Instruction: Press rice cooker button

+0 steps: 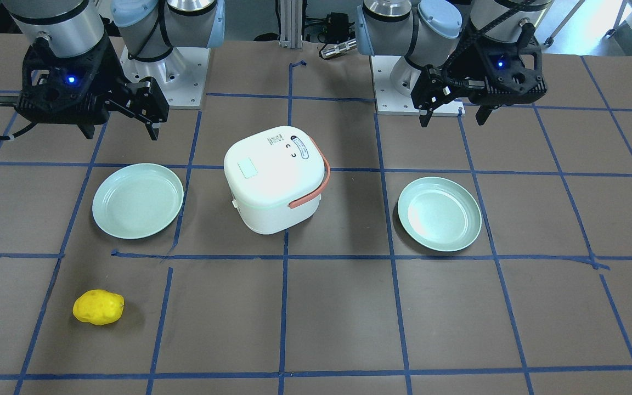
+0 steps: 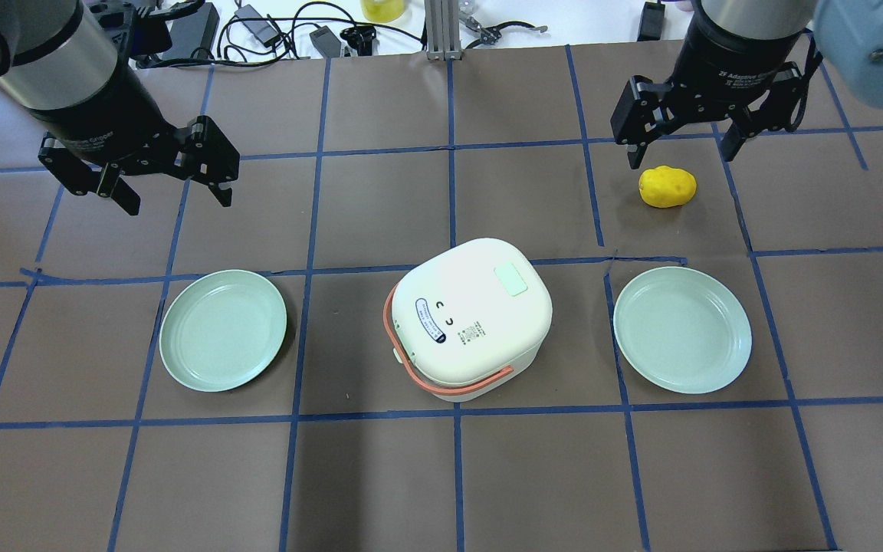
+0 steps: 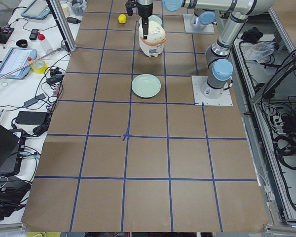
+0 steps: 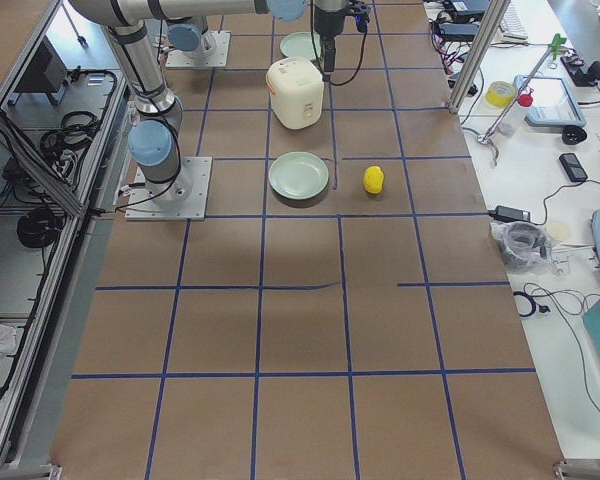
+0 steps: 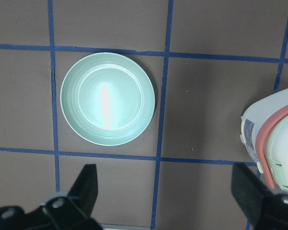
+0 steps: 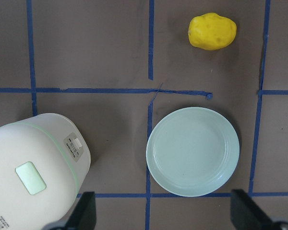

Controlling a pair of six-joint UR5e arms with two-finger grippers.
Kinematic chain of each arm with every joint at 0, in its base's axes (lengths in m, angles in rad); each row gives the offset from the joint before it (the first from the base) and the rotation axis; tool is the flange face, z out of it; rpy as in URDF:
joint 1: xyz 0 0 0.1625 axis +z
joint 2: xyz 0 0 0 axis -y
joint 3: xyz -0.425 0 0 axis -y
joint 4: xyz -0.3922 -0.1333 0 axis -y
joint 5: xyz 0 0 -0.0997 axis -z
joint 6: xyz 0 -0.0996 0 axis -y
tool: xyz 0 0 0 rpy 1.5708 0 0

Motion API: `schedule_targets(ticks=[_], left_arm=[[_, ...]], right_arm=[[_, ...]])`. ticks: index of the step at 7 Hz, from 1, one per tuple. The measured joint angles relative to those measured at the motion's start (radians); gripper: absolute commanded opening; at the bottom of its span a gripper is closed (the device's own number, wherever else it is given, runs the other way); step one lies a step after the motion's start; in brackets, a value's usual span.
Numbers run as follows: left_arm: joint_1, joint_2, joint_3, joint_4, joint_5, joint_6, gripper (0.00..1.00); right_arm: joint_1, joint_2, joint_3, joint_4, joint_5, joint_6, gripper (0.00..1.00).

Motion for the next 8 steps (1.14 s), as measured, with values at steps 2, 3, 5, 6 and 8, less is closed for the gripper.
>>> schedule_targets(ticks=[2,3,5,6,8], left_arm=[[0.0,0.0,0.0,0.0,0.0,0.0,1.0],[0.0,0.0,0.0,0.0,0.0,0.0,1.0],[0.0,0.0,0.0,0.0,0.0,0.0,1.0],[0.0,0.001,0.0,0.0,0.0,0.0,1.0],[0.0,0.001,0.0,0.0,0.0,0.0,1.0]], right_arm=[[0.005,0.006,0.012,0.001,0.011,0.003,0.72],[0.006,0.01,0.017,0.001,0.014,0.002,0.48],[0.008,0.016,0.021,0.0,0.042,0.001,0.24],[0.009,0.017,0.022,-0.001,0.061,0.001,0.22],[0.031,0.023,0.026,-0.004,0.073,0.002,0.18]])
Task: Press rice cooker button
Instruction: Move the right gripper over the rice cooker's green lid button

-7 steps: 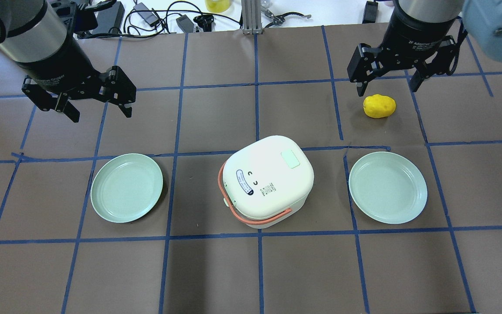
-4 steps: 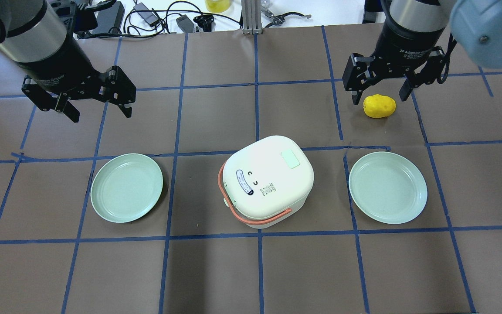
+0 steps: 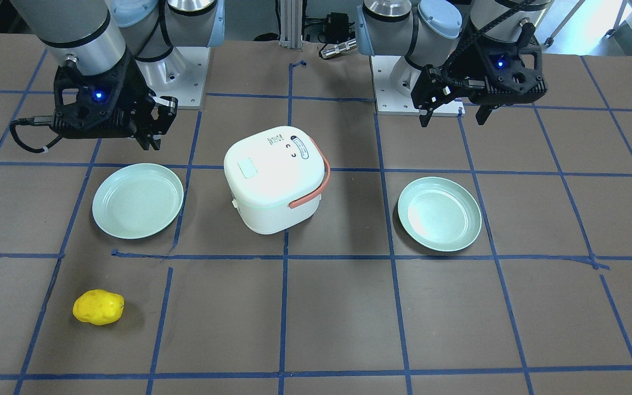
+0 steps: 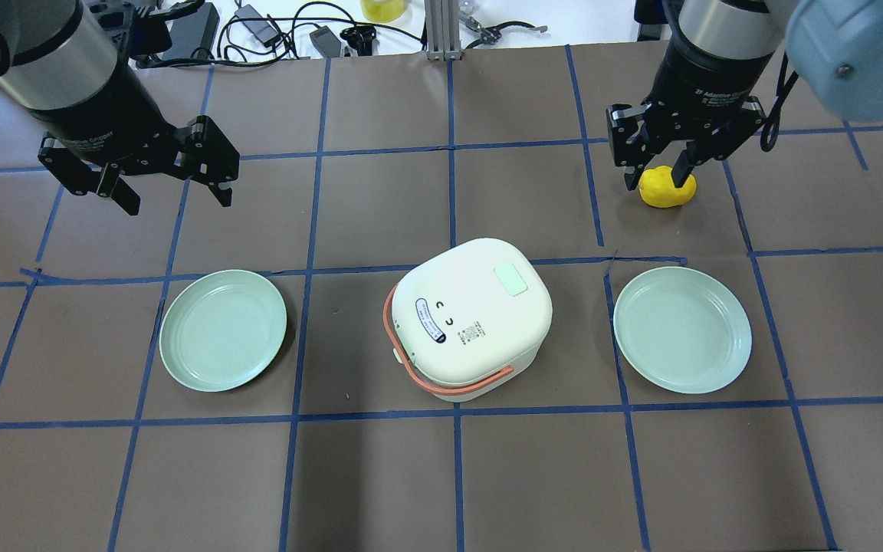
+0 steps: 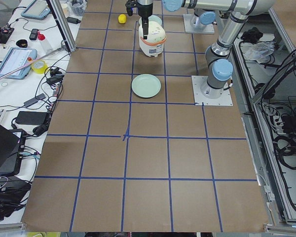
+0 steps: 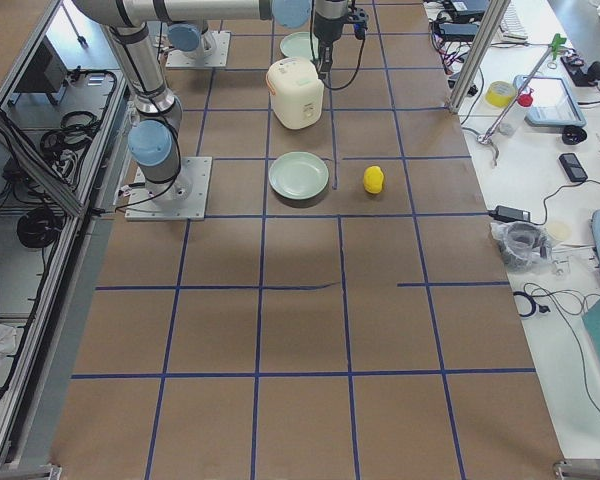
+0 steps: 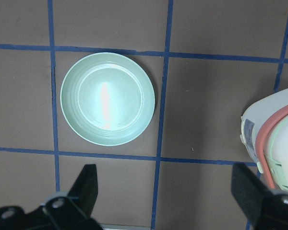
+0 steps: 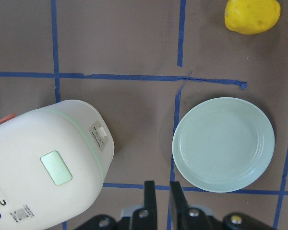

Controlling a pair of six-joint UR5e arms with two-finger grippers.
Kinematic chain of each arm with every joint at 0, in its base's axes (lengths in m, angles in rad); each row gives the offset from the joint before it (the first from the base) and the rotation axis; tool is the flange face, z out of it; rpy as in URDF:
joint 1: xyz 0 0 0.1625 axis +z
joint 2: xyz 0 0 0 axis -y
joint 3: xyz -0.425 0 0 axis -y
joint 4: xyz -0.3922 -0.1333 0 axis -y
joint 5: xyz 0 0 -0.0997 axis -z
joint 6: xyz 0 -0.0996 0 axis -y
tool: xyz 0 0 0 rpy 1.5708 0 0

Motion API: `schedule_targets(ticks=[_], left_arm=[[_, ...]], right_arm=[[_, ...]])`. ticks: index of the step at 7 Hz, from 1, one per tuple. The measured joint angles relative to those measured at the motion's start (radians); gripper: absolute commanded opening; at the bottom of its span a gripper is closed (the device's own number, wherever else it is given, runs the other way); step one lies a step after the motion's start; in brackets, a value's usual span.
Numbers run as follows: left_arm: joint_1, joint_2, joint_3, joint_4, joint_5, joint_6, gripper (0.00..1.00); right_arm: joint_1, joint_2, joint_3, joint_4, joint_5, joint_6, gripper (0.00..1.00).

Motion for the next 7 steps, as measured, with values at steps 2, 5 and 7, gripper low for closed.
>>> schedule_targets(ticks=[2,5,7], left_arm=[[0.0,0.0,0.0,0.0,0.0,0.0,1.0],[0.0,0.0,0.0,0.0,0.0,0.0,1.0],[0.0,0.0,0.0,0.0,0.0,0.0,1.0]], right_arm=[[0.048,0.021,0.009,-0.018,0.002,0.008,0.0],[0.098,0.037,0.032,-0.028,0.027,0.021,0.0],[0.119,0.055,0.044,-0.039,0.056,0.049,0.0]])
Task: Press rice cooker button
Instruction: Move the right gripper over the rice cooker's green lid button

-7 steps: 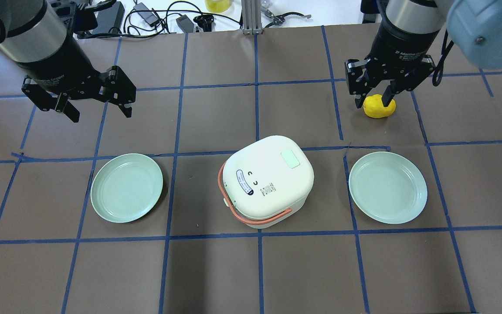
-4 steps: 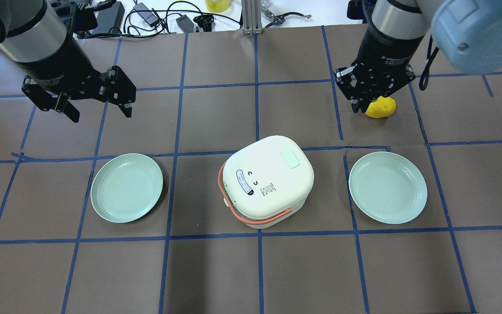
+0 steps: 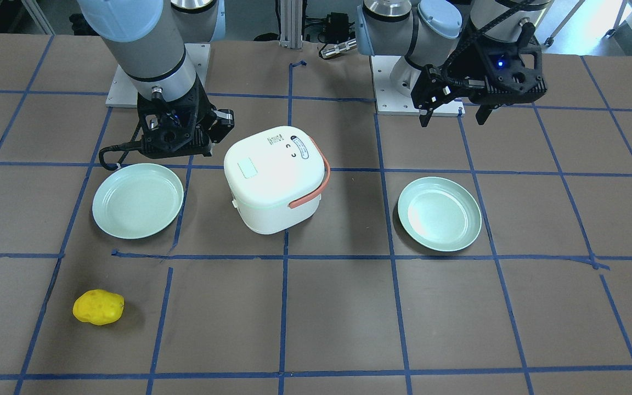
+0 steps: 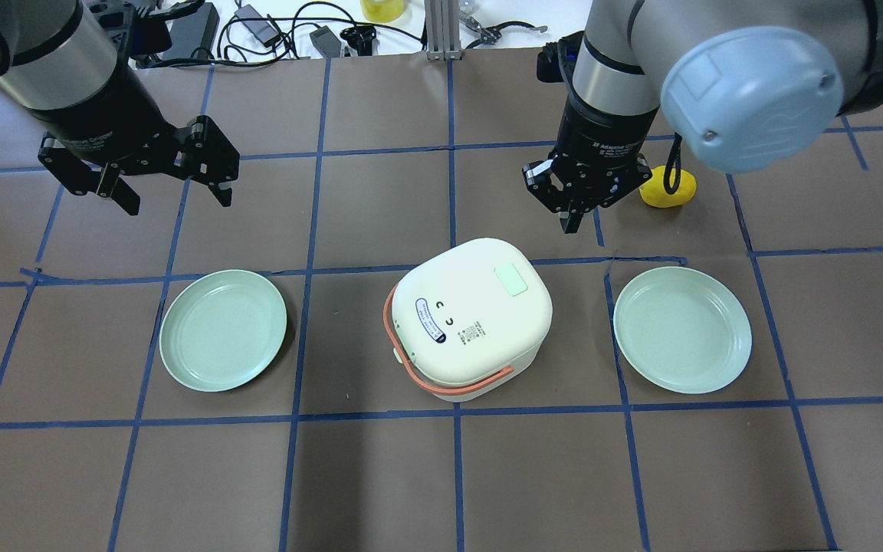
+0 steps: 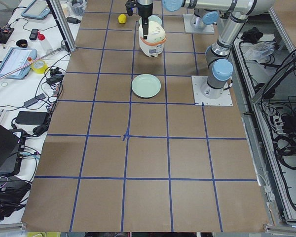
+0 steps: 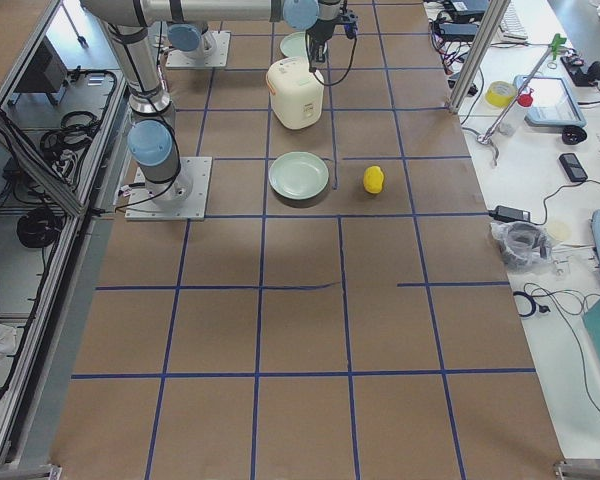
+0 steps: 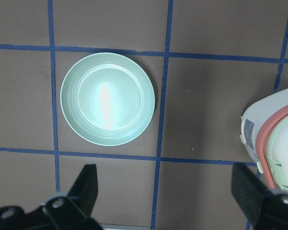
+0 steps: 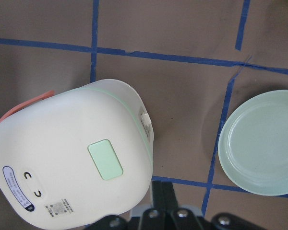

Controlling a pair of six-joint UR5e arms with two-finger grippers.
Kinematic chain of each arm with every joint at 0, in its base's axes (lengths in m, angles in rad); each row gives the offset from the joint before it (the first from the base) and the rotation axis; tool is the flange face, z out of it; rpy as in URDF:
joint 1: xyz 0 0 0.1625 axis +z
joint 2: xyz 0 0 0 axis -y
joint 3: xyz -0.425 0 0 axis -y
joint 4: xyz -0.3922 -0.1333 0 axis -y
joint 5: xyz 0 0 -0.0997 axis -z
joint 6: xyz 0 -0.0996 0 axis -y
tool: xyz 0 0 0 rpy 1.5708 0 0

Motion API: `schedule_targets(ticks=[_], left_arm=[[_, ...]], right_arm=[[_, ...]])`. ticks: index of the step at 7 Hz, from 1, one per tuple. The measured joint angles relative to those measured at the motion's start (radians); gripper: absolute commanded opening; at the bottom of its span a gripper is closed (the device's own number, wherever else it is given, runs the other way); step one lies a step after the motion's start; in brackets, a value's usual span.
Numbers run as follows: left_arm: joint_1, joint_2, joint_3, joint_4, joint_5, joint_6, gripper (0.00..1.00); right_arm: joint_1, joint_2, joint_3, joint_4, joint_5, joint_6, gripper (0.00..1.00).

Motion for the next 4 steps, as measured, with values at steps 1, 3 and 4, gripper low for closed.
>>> schedule_targets(ticks=[1,3,4], left_arm=[[0.0,0.0,0.0,0.0,0.0,0.0,1.0],[0.0,0.0,0.0,0.0,0.0,0.0,1.0],[0.0,0.0,0.0,0.0,0.0,0.0,1.0]], right_arm=[[0.008,0.007,0.007,-0.005,0.008,0.006,0.0],[0.024,0.019,0.03,-0.039,0.024,0.009,0.0],[0.032,0.022,0.048,-0.066,0.029,0.009,0.0]])
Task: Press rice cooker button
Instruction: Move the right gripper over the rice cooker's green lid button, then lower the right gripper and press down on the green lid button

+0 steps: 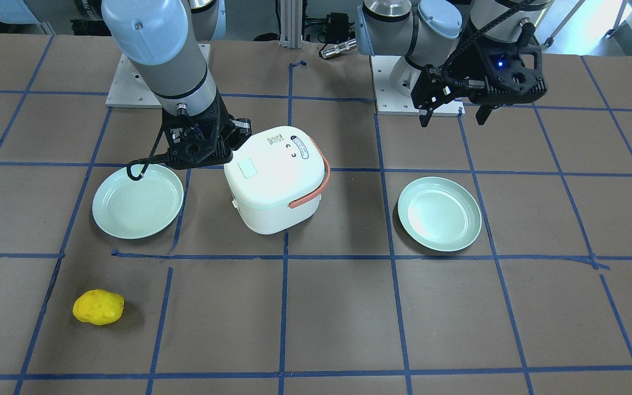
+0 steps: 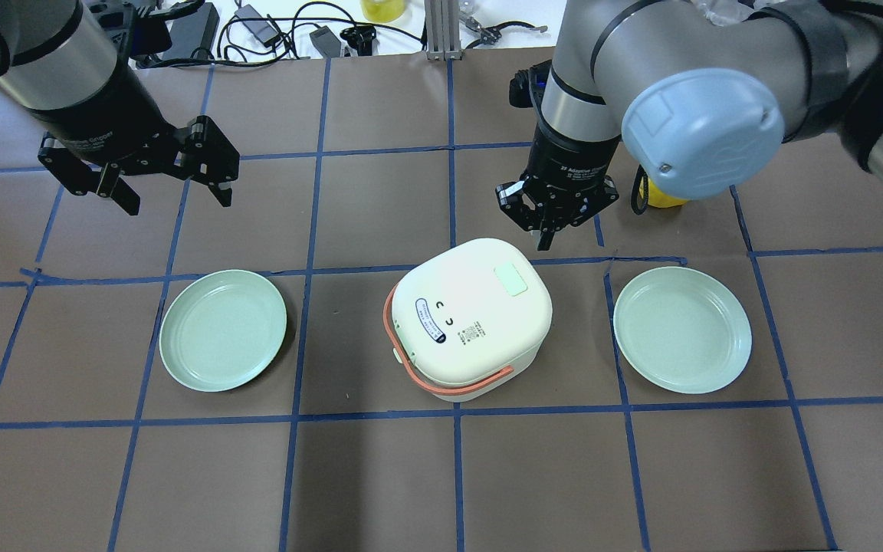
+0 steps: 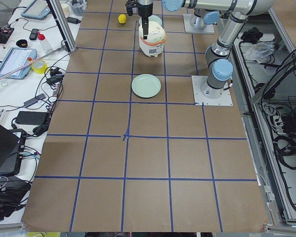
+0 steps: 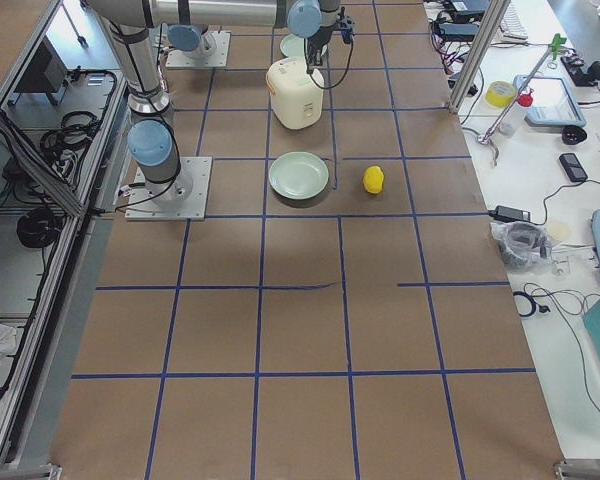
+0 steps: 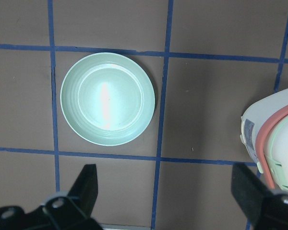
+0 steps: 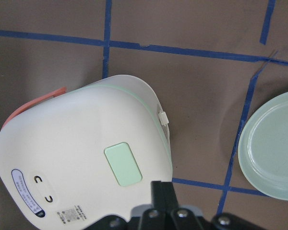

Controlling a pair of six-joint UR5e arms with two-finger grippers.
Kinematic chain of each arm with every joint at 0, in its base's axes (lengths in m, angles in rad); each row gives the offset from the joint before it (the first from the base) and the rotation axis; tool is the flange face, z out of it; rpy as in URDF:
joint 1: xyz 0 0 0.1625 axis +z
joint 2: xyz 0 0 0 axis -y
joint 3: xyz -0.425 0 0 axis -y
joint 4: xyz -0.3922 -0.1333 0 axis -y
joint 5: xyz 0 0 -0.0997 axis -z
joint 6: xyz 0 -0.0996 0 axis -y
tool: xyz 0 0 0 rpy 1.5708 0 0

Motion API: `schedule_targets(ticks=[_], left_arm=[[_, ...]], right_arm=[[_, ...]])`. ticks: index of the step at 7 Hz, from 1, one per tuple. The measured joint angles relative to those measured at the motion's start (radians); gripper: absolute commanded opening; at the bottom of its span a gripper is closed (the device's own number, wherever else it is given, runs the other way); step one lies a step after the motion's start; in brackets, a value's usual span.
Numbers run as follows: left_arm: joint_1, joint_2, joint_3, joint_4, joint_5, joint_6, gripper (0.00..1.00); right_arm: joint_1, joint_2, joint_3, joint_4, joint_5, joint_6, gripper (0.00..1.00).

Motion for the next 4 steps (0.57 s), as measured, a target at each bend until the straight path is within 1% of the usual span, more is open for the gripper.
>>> schedule_targets(ticks=[2,4], left_arm=[[0.0,0.0,0.0,0.0,0.0,0.0,1.0],[0.0,0.0,0.0,0.0,0.0,0.0,1.0]], right_arm=[[0.012,0.008,0.038,-0.052,0.002,0.0,0.0],[0.028,0.021,0.057,-0.085,0.003,-0.001,0.0]])
